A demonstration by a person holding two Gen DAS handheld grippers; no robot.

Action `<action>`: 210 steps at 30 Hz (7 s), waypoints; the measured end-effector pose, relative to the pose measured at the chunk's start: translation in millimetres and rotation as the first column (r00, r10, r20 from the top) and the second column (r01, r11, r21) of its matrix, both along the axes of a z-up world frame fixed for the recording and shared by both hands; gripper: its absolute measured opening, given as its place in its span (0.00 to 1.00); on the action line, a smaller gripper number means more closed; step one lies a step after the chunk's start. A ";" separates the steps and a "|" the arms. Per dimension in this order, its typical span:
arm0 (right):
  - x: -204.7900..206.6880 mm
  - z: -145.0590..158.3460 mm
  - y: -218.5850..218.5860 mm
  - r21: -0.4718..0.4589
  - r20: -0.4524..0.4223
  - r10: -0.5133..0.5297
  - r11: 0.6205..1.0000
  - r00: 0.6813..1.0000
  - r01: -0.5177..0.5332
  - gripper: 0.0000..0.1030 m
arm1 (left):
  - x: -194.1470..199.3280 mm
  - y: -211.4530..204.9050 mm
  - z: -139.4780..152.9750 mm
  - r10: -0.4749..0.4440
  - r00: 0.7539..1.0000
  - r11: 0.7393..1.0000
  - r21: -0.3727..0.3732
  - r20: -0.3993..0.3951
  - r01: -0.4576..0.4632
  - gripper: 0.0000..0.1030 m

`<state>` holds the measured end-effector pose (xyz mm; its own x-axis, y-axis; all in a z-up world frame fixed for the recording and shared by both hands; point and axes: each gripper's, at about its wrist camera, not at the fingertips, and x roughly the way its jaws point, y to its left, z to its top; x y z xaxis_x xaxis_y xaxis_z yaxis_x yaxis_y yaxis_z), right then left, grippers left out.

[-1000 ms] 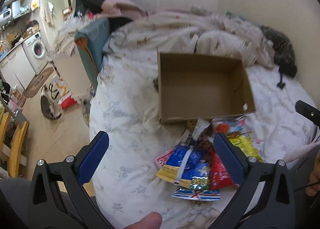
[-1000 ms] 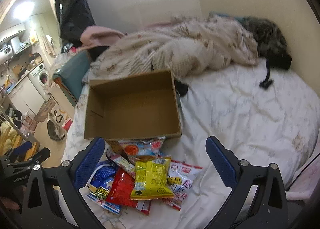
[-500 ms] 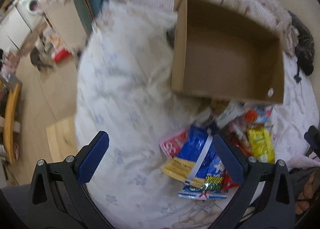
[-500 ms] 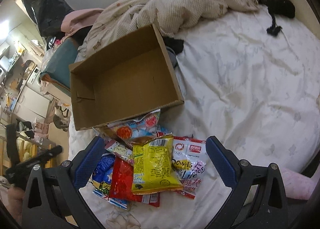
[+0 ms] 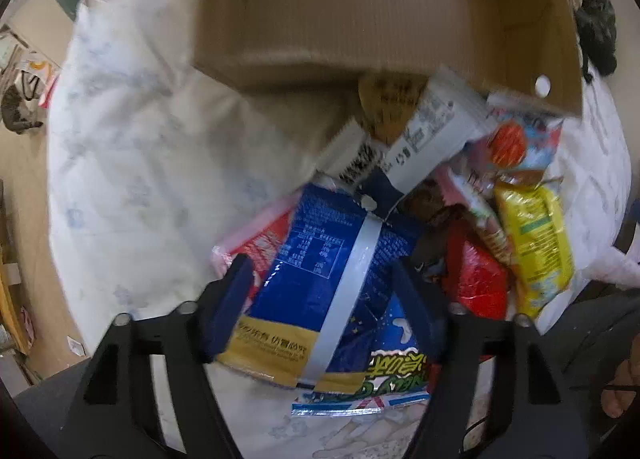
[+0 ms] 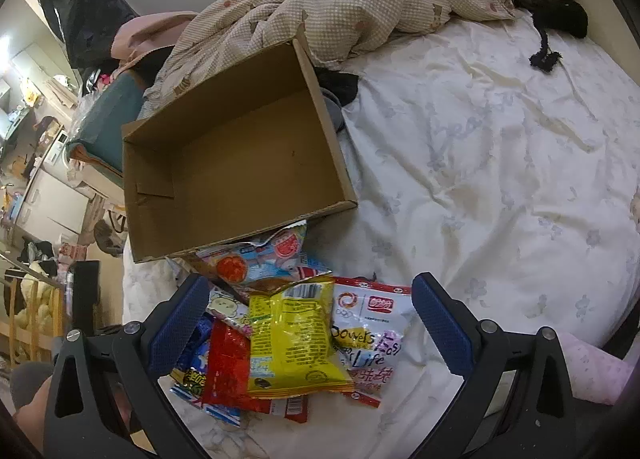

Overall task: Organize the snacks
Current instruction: 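Grasp the blue chip bag with left tool while right tool grasps yellow chip bag, then carry both bags into the box and open both tools to release, then withdraw both tools from the box back over the snack pile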

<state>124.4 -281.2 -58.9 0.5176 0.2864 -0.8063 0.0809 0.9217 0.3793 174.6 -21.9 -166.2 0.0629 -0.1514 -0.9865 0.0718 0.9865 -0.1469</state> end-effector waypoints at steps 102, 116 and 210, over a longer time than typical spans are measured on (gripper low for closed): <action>115.5 20.3 43.5 0.004 0.145 0.152 0.988 0.978 -0.154 0.43 | 80.1 -9.6 147.2 0.080 0.839 0.997 -0.042 0.538 -0.068 0.25; 131.7 -11.8 42.0 0.022 0.094 0.144 0.989 0.985 -0.147 0.43 | 98.1 -11.4 114.7 0.073 0.856 0.997 -0.024 0.512 -0.071 0.25; -23.9 15.5 12.6 -0.112 0.108 -0.023 0.993 0.994 0.035 0.96 | -59.2 19.5 77.6 0.020 0.963 1.000 0.002 0.268 -0.021 0.80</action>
<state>100.4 -268.7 -43.3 0.6089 0.1793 -0.7727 0.0732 0.9573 0.2797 115.5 -2.4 -88.6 0.3282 -0.1425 -0.9338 0.0873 0.9889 -0.1202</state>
